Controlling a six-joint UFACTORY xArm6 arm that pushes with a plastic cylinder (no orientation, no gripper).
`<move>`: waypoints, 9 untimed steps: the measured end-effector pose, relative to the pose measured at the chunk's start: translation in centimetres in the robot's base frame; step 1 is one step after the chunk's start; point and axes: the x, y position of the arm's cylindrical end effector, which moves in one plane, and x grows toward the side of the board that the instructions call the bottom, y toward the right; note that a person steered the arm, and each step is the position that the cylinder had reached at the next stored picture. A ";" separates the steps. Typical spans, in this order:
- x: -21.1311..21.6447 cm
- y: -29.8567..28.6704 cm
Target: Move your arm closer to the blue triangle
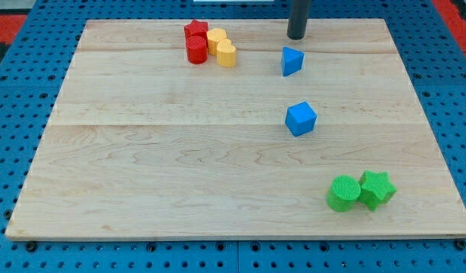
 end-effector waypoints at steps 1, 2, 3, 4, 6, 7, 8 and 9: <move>0.0 1.4; 0.0 1.5; 0.0 2.6; 0.0 3.3; 0.3 4.0; 2.5 4.0; 5.7 3.7; 4.8 1.9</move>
